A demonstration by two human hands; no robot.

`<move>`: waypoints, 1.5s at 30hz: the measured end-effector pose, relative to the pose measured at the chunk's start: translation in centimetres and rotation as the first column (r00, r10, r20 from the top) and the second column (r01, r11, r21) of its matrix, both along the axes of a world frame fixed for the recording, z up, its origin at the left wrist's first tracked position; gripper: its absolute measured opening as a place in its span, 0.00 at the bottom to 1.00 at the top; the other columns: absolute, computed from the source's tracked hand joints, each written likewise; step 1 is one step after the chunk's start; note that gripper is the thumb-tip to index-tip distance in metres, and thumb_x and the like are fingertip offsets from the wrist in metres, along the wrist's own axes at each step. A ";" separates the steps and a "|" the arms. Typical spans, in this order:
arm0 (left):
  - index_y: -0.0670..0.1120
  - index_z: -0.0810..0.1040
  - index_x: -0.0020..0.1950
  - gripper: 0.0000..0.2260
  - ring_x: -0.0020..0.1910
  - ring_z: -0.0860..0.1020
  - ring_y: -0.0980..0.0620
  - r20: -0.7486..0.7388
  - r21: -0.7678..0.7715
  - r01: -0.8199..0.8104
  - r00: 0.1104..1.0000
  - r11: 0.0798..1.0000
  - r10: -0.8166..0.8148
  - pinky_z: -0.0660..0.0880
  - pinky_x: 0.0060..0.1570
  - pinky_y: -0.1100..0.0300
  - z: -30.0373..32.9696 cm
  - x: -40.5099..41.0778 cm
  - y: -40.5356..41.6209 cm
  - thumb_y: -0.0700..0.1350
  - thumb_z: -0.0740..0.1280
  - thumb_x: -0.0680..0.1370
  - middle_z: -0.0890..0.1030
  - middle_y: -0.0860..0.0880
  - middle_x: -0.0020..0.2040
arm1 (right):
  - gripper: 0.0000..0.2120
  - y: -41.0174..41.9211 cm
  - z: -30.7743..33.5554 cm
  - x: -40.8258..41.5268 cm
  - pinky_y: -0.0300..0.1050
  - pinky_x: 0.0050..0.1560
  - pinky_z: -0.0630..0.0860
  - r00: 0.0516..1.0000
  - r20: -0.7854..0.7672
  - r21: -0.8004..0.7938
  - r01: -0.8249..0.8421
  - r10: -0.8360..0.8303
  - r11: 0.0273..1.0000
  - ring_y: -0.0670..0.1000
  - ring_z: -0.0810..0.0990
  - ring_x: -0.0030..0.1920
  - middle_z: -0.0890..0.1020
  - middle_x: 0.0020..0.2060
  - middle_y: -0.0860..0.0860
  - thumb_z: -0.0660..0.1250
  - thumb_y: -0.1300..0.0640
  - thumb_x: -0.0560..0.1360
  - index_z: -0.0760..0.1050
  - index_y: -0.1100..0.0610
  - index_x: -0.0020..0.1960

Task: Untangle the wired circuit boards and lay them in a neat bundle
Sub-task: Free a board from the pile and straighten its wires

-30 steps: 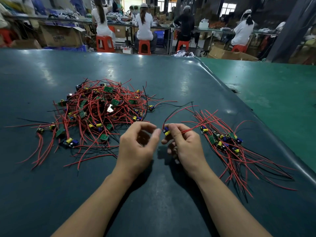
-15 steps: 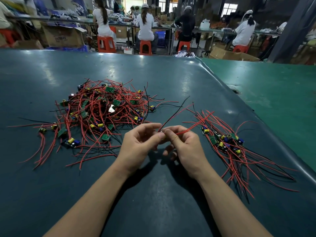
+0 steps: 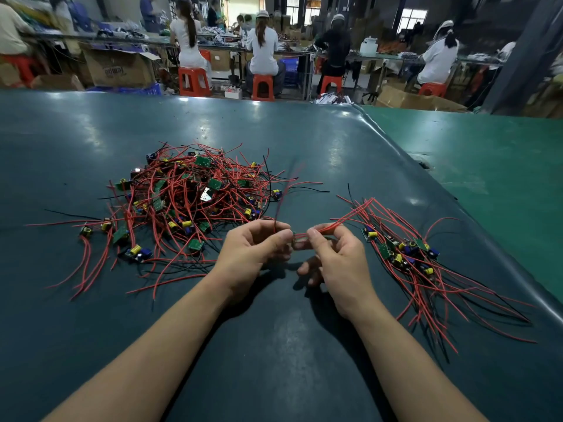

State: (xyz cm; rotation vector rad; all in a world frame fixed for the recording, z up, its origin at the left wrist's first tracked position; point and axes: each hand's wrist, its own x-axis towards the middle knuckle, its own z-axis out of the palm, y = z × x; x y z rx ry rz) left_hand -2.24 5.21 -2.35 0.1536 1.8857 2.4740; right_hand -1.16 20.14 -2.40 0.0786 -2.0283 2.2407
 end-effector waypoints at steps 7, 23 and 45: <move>0.40 0.76 0.49 0.09 0.38 0.84 0.50 0.053 0.168 0.132 0.988 0.977 -0.143 0.81 0.41 0.60 0.2 -0.4 -0.5 0.40 0.69 0.70 0.84 0.45 0.40 | 0.08 0.5 0.3 0.0 0.38 0.22 0.71 1.000 -0.027 -0.148 0.001 -0.005 0.989 0.51 0.80 0.29 0.83 0.38 0.51 0.69 0.67 0.75 0.78 0.56 0.41; 0.39 0.84 0.49 0.11 0.31 0.75 0.57 0.093 0.132 0.276 0.953 0.952 -0.289 0.73 0.31 0.68 0.4 0.6 0.2 0.44 0.68 0.72 0.76 0.48 0.34 | 0.09 0.3 -0.1 -0.6 0.36 0.25 0.62 0.986 0.042 -0.219 -0.151 0.164 0.964 0.45 0.64 0.25 0.74 0.27 0.50 0.72 0.54 0.67 0.86 0.56 0.44; 0.39 0.84 0.36 0.11 0.22 0.66 0.56 0.127 -0.026 0.349 0.931 0.937 -0.343 0.61 0.24 0.67 1.1 1.0 -0.1 0.45 0.66 0.71 0.70 0.49 0.24 | 0.20 1.0 -0.3 -0.8 0.38 0.22 0.65 0.992 -0.123 0.094 0.022 -0.010 0.995 0.49 0.68 0.24 0.74 0.28 0.51 0.63 0.66 0.79 0.76 0.42 0.61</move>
